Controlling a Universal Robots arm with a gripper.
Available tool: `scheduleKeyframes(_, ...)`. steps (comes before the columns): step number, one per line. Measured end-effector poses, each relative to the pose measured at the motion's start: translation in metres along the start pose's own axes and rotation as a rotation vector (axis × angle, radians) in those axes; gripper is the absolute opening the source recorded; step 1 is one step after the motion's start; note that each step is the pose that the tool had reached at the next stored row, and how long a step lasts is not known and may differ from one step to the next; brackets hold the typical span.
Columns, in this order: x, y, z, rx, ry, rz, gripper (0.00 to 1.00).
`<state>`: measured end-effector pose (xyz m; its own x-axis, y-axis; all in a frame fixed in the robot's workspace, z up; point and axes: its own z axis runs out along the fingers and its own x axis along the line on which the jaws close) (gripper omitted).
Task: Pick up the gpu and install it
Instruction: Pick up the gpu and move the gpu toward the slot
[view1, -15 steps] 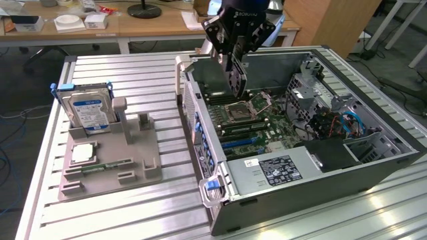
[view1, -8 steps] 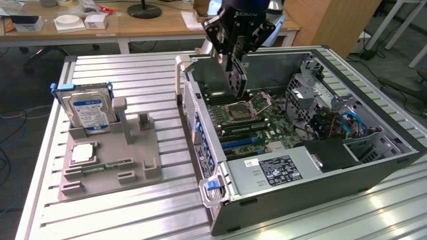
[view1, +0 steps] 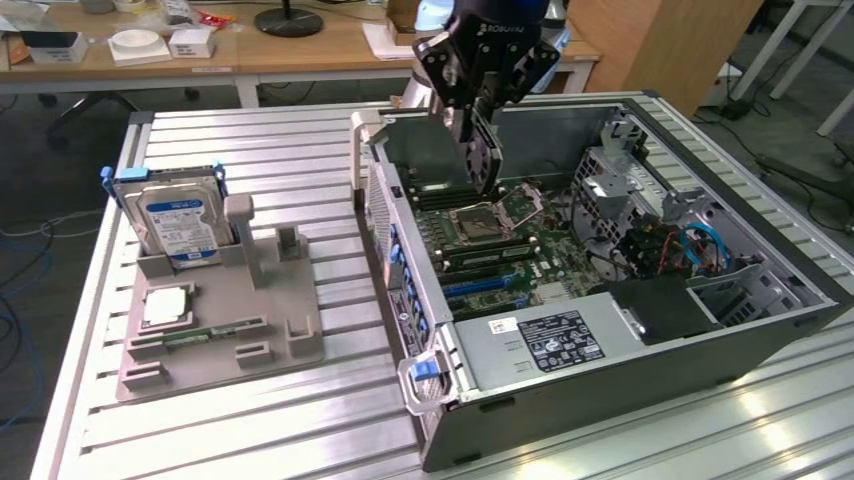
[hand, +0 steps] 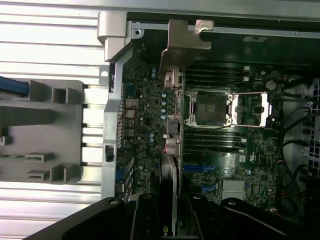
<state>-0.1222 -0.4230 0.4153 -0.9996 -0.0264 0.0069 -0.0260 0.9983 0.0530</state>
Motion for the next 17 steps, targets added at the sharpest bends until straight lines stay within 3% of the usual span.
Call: scheduleKeyframes(17,-0.057,-0.0015,0.0006,-0.0001,-0.0001,0.000,0.26)
